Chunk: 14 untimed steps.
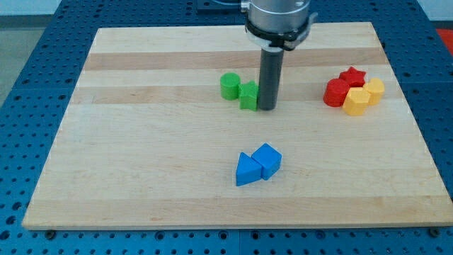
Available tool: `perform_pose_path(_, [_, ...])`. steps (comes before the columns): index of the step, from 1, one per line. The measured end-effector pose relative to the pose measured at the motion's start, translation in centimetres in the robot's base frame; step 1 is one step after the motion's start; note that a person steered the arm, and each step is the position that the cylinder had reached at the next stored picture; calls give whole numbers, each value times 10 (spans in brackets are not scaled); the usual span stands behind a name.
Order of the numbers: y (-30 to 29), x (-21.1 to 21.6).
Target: Push red blocks into green blocks
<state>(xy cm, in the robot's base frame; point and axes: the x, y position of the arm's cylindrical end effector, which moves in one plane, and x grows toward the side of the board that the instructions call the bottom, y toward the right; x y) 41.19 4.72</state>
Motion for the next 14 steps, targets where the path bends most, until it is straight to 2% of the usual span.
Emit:
perform_pose_path(3, [-35, -43])
perform_pose_path(4, [6, -55])
perform_pose_path(6, [152, -104])
perform_pose_path(7, [212, -103])
perform_pose_path(8, [218, -97])
perform_pose_path(10, [200, -57])
perform_pose_path(14, [97, 11])
